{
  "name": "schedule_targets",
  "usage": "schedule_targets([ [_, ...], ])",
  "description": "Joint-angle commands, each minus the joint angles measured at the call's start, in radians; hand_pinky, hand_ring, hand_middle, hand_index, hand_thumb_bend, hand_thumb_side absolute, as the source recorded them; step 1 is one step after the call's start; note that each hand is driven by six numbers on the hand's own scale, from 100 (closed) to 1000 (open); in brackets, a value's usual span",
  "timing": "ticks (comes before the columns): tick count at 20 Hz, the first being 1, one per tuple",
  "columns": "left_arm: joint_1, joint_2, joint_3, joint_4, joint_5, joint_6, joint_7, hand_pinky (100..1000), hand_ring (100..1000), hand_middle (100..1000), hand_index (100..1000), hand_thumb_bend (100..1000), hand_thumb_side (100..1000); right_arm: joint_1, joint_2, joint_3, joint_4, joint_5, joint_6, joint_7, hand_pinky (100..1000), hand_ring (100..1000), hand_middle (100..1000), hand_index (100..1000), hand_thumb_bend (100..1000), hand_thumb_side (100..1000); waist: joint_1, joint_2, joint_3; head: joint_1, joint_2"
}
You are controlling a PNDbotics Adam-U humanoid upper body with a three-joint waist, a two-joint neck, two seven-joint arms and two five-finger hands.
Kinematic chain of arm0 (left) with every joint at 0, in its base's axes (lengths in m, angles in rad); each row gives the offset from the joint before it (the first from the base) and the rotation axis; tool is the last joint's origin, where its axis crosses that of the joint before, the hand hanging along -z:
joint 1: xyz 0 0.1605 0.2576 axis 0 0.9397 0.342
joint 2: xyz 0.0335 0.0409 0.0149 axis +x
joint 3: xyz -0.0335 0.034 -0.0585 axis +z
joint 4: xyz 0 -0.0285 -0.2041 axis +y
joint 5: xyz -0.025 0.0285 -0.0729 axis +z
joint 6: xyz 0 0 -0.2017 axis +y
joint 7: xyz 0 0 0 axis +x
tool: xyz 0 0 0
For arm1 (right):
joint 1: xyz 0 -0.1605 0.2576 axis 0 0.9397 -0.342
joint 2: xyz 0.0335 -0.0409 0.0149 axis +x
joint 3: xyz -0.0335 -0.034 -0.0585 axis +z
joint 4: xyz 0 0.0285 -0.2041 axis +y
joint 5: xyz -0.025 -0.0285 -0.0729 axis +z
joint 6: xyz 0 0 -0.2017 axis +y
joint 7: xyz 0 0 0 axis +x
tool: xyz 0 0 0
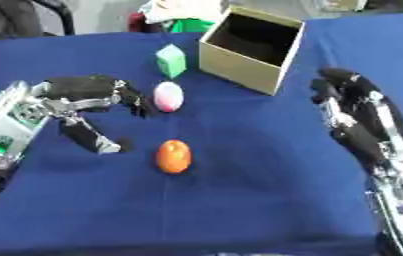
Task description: Pick up objects on the table and place them in the box.
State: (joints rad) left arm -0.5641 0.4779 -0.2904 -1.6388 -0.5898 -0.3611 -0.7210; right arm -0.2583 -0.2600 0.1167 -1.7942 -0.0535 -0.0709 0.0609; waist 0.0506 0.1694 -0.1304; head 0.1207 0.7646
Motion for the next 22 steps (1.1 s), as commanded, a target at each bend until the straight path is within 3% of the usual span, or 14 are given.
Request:
schedule_targets([
  [1,-0.026,0.006,-0.01,0.0,0.011,-0.011,-0.016,684,640,633,836,327,143,-0.01,-0.014,-0.006,-0.015,0.001,-0.003,0.0,735,830,618,796,100,439,-0.002,-0.016,-0.002,0.002,0.005],
  [22,-0.112,-0.063,-0.108,0.108,-0.032,-0.068,-0.105,703,648,655,841,356,156,-0.01,-0.013,-0.002,-0.012,0.0,-0.003,0.004,735,831,617,795,100,440,0.0,-0.014,-0.006,0.003,0.005],
])
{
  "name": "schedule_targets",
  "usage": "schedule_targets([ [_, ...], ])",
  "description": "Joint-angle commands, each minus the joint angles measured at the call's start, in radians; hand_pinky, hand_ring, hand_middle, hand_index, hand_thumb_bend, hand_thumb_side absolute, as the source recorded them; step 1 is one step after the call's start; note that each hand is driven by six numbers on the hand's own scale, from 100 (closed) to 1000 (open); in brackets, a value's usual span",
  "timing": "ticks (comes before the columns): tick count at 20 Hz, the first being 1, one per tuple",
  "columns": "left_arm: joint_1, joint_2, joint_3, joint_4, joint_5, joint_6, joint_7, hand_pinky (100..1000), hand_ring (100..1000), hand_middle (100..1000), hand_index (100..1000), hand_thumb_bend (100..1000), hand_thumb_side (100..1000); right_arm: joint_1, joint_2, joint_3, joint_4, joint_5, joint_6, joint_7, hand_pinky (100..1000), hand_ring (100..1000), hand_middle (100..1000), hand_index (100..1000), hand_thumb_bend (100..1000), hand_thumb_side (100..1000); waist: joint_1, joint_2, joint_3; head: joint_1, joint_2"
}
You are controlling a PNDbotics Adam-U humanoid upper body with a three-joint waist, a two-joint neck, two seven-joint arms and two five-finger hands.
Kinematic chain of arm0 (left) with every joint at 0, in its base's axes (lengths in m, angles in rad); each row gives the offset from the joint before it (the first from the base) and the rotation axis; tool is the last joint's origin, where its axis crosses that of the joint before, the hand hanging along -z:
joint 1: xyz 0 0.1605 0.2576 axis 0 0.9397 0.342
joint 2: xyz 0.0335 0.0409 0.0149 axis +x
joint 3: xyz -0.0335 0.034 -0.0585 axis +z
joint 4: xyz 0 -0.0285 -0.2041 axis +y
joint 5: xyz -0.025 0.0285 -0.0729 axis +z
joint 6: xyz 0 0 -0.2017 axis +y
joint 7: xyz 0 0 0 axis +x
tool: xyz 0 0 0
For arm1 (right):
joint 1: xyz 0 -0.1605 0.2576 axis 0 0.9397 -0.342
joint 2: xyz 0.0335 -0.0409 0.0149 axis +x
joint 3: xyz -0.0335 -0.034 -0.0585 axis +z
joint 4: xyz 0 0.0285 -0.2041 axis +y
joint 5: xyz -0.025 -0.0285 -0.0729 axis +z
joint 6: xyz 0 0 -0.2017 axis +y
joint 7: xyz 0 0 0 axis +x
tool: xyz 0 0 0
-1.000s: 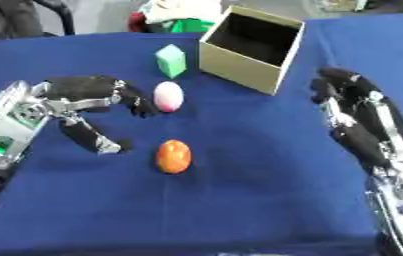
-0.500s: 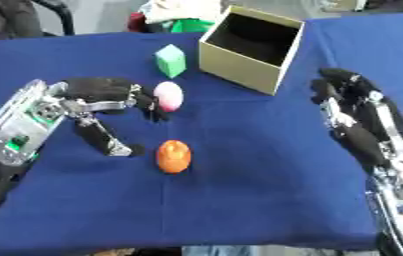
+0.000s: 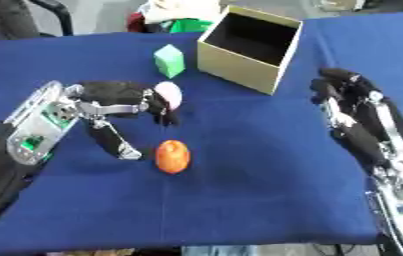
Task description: Pick up objects on the table and place them in the box.
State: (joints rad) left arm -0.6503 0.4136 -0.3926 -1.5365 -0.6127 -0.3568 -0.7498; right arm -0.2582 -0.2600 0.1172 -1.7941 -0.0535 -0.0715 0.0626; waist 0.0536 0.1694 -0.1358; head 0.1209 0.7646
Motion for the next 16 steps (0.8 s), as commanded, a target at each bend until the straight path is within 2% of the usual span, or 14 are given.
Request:
schedule_targets([
  [1,-0.03,-0.002,-0.011,0.014,-0.013,-0.075,-0.082,705,641,657,842,358,158,-0.01,-0.013,-0.002,-0.012,0.0,-0.002,0.003,735,831,617,795,100,440,-0.002,-0.014,-0.001,0.003,0.005],
  [10,-0.051,-0.024,-0.037,0.068,-0.026,-0.101,-0.134,707,642,659,840,357,151,-0.012,-0.013,-0.001,-0.012,-0.001,-0.002,0.004,735,830,617,795,100,440,-0.001,-0.014,-0.004,0.004,0.005],
  [16,-0.055,-0.038,-0.044,0.098,-0.043,-0.111,-0.141,699,623,635,823,326,122,-0.013,-0.013,0.0,-0.012,-0.002,-0.002,0.006,735,830,617,795,100,440,0.0,-0.014,-0.007,0.005,0.005],
])
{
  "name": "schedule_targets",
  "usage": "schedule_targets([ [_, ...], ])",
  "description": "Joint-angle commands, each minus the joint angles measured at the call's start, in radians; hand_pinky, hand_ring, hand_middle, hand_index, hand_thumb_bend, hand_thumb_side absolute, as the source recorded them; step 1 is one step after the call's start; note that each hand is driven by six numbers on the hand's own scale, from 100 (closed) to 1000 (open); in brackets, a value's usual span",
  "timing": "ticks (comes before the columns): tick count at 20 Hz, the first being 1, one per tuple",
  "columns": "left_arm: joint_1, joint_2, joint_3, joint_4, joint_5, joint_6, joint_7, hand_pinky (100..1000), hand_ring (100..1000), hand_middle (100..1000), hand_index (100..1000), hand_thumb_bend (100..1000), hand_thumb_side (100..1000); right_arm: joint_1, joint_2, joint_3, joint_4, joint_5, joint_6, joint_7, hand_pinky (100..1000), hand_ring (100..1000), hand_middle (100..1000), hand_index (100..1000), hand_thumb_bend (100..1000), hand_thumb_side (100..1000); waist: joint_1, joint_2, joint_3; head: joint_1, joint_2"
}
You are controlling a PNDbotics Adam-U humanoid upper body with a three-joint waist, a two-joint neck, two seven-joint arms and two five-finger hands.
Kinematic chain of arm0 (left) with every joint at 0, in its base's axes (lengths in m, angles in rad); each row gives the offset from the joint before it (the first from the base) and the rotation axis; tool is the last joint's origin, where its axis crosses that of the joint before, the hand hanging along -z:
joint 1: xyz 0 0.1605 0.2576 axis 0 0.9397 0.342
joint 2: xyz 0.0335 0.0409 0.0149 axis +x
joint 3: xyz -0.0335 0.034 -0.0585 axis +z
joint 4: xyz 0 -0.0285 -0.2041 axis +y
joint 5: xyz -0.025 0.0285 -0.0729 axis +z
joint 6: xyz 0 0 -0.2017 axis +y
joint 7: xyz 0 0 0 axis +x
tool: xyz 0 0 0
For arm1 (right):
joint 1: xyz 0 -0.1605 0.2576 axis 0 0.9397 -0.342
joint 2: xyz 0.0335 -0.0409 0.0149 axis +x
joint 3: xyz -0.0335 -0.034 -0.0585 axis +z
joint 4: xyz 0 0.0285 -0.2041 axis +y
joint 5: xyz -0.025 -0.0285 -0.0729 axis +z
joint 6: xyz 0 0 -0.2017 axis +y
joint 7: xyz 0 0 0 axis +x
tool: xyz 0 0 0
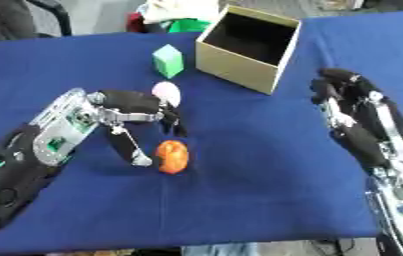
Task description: Pick up objects on the table and place them in the box.
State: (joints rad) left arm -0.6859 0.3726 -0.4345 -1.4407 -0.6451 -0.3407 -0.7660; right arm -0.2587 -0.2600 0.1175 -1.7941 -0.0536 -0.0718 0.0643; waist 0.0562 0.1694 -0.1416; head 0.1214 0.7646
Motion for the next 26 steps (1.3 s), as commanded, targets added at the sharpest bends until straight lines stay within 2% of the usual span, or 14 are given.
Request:
schedule_targets([
  [1,-0.021,0.002,-0.004,0.008,-0.016,-0.13,-0.125,695,615,625,817,315,112,-0.013,-0.013,0.0,-0.012,-0.002,-0.002,0.004,735,830,617,795,100,440,-0.003,-0.014,-0.001,0.005,0.004],
  [5,-0.023,-0.001,-0.01,0.032,-0.033,-0.148,-0.135,667,579,583,778,272,100,-0.013,-0.013,0.0,-0.011,-0.002,-0.002,0.005,735,830,617,795,100,440,-0.002,-0.013,-0.003,0.005,0.004],
  [8,-0.026,0.002,-0.012,0.044,-0.033,-0.163,-0.14,569,471,453,643,203,100,-0.013,-0.013,0.0,-0.011,-0.002,-0.001,0.004,735,830,617,795,100,440,-0.001,-0.014,-0.003,0.005,0.005],
  [12,-0.033,0.016,0.011,0.026,-0.014,-0.164,-0.1,501,389,319,505,172,100,-0.011,-0.013,-0.001,-0.01,-0.002,-0.001,0.004,735,830,617,795,100,440,0.0,-0.017,-0.001,0.003,0.005],
  [17,-0.077,0.06,0.069,-0.036,-0.008,-0.132,-0.023,524,387,311,498,170,100,-0.007,-0.014,-0.002,-0.01,-0.002,-0.001,0.002,736,830,617,795,100,441,0.002,-0.021,0.0,0.0,0.005],
  [18,-0.097,0.068,0.084,-0.043,-0.011,-0.121,-0.006,540,394,318,510,100,100,-0.006,-0.014,-0.002,-0.009,-0.002,-0.001,0.002,735,830,617,795,100,441,0.002,-0.022,0.0,0.0,0.005],
  [19,-0.116,0.074,0.096,-0.043,-0.015,-0.109,0.009,539,395,319,513,100,100,-0.006,-0.014,-0.001,-0.009,-0.002,-0.001,0.003,736,830,617,795,100,445,0.002,-0.022,0.0,0.001,0.005],
  [20,-0.14,0.075,0.11,-0.035,-0.018,-0.095,0.025,538,396,320,515,177,100,-0.006,-0.013,-0.001,-0.009,-0.002,-0.001,0.003,736,830,617,795,100,441,0.002,-0.023,-0.001,0.001,0.005],
  [23,-0.224,0.057,0.146,0.017,-0.051,-0.061,0.074,561,403,327,523,191,100,-0.005,-0.013,0.001,-0.008,-0.003,-0.001,0.005,736,830,617,795,100,441,0.003,-0.023,-0.008,0.003,0.005],
  [26,-0.316,0.009,0.179,0.115,-0.133,-0.037,0.138,573,433,336,533,210,100,-0.007,-0.012,0.006,-0.007,-0.004,-0.001,0.01,736,831,617,795,100,441,0.005,-0.021,-0.023,0.009,0.001],
])
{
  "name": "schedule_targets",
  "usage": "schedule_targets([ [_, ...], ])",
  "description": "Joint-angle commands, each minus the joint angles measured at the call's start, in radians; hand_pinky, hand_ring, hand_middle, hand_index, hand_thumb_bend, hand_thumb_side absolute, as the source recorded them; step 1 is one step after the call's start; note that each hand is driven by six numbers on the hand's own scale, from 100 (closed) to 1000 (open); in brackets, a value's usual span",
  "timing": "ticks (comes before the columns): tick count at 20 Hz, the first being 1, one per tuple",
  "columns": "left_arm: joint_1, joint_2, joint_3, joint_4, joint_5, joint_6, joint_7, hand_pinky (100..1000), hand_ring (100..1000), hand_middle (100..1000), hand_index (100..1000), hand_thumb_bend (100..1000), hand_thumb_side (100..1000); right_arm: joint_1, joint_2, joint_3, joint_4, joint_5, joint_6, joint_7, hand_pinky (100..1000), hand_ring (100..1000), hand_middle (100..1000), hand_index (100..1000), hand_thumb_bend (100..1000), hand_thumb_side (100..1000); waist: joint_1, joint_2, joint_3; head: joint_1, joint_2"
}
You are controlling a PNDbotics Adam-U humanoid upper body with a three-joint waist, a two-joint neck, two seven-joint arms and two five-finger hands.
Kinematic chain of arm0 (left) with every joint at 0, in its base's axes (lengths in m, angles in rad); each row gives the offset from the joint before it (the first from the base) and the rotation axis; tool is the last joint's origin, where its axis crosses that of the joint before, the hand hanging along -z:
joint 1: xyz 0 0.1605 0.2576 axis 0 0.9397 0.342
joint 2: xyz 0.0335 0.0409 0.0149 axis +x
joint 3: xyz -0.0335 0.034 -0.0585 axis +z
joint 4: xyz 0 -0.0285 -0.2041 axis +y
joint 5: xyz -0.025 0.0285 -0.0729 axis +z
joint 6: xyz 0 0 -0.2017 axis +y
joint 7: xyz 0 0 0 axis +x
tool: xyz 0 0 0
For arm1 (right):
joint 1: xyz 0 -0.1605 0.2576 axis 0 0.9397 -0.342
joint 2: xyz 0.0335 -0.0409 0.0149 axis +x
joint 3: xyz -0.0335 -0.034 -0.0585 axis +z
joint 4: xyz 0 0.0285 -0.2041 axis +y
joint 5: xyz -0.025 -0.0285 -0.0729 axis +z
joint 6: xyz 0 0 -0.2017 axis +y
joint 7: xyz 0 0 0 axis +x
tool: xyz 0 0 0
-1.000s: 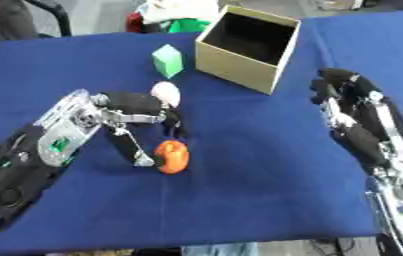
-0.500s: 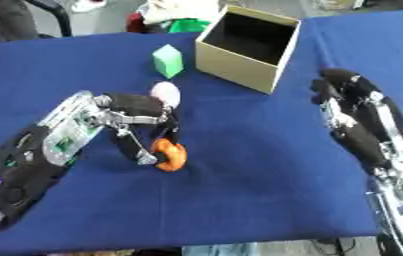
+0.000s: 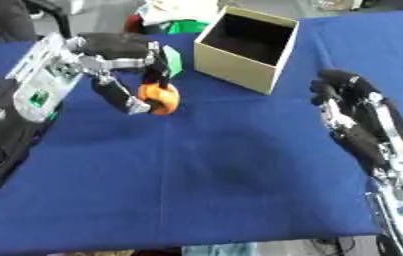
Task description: Pick up objects on the table and place them in the box.
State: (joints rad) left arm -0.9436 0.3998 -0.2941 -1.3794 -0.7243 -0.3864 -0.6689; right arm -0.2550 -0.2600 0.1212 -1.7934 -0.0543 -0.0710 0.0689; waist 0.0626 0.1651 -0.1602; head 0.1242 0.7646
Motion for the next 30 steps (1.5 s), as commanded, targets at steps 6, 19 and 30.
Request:
schedule_targets([
  [6,-0.19,-0.138,0.122,0.28,-0.28,0.034,0.207,600,454,380,554,246,100,-0.02,-0.011,0.02,-0.006,-0.005,0.0,0.022,736,831,616,795,100,443,0.009,-0.004,-0.045,0.025,-0.021],
  [19,-0.274,-0.276,0.298,0.573,-0.603,0.204,0.554,543,491,422,608,278,100,-0.045,-0.004,0.054,-0.003,-0.011,0.002,0.061,737,832,616,796,100,442,0.024,0.01,-0.144,0.065,-0.056],
  [30,-0.265,-0.29,0.292,0.594,-0.627,0.256,0.703,639,633,714,889,618,307,-0.049,-0.002,0.055,-0.002,-0.012,0.002,0.065,737,833,616,796,100,444,0.025,0.014,-0.154,0.061,-0.052],
])
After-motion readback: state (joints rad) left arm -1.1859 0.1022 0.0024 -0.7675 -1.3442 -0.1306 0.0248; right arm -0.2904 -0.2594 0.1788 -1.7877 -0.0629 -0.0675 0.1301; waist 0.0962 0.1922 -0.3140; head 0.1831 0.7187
